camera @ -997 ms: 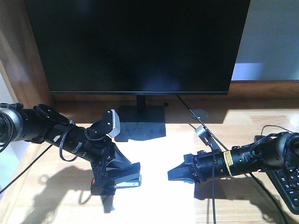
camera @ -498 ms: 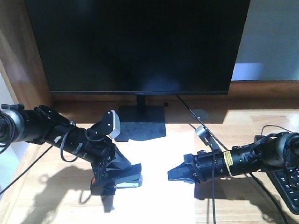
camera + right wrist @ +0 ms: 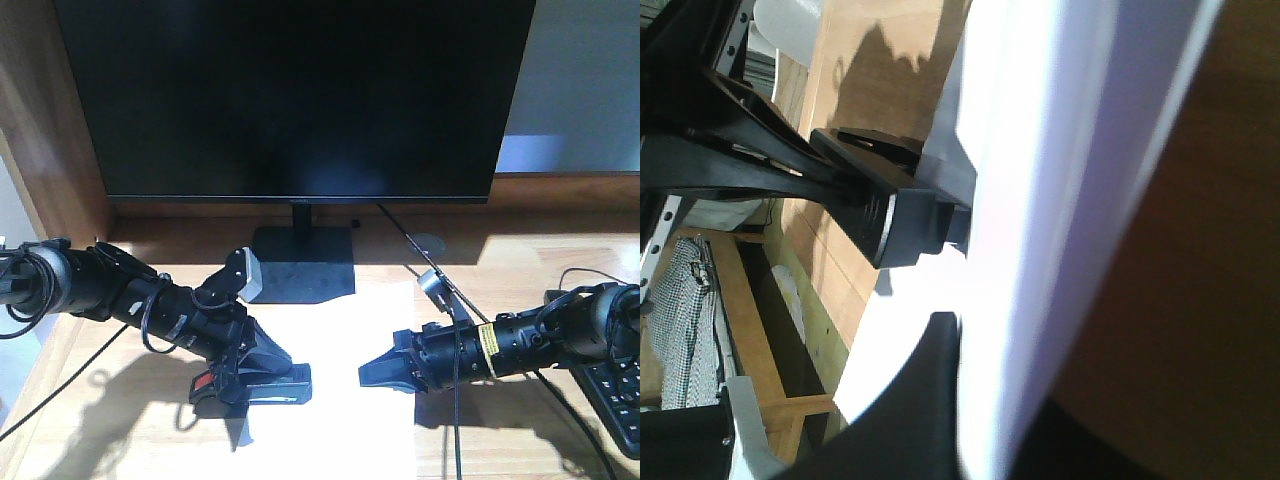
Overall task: Grab stapler and paper to desk for stapling
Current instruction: 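Open the right gripper and lift both grippers away from the desk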
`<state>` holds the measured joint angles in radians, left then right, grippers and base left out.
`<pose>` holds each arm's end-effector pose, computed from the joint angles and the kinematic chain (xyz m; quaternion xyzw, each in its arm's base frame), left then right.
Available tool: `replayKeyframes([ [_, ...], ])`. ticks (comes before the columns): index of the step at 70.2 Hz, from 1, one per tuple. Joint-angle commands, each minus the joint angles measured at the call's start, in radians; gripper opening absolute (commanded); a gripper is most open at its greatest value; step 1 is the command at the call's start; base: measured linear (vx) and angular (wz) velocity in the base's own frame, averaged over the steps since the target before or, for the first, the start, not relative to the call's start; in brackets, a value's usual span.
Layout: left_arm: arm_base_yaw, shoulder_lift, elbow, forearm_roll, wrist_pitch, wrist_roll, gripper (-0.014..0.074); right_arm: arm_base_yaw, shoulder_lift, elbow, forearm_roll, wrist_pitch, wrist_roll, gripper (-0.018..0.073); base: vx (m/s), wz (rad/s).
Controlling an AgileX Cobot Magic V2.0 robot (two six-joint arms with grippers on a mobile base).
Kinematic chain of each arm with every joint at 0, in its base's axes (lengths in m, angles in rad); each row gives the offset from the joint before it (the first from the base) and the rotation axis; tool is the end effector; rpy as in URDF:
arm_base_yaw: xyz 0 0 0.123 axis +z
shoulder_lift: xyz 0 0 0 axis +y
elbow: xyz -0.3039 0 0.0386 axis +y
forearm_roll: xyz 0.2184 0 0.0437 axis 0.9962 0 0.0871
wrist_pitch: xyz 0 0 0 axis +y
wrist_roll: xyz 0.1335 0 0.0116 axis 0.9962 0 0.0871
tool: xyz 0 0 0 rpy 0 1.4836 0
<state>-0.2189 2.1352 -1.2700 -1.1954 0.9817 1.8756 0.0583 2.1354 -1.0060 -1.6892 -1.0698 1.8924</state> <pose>0.3625 -0.1869 0.1399 0.5350 0.7192 -0.3524 0.2688 0.3411 0.1368 0.1177 -0.0706 0.8535 0.5062 0.1015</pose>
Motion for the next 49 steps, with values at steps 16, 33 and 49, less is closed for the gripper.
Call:
replayKeyframes([
  [16, -0.003, -0.016, 0.000, 0.063, -0.045, -0.001, -0.0006, 0.003, -0.047, -0.019, 0.038, -0.052, -0.002, -0.0002, 0.00, 0.00],
  [33, -0.003, -0.025, 0.000, 0.048, -0.052, -0.006, -0.0006, 0.003, -0.047, -0.019, 0.038, -0.051, -0.002, -0.0002, 0.00, 0.00],
  [49, -0.003, -0.122, 0.000, 0.051, -0.038, -0.006, -0.0006, 0.003, -0.047, -0.019, 0.038, -0.051, -0.002, -0.0002, 0.00, 0.00],
])
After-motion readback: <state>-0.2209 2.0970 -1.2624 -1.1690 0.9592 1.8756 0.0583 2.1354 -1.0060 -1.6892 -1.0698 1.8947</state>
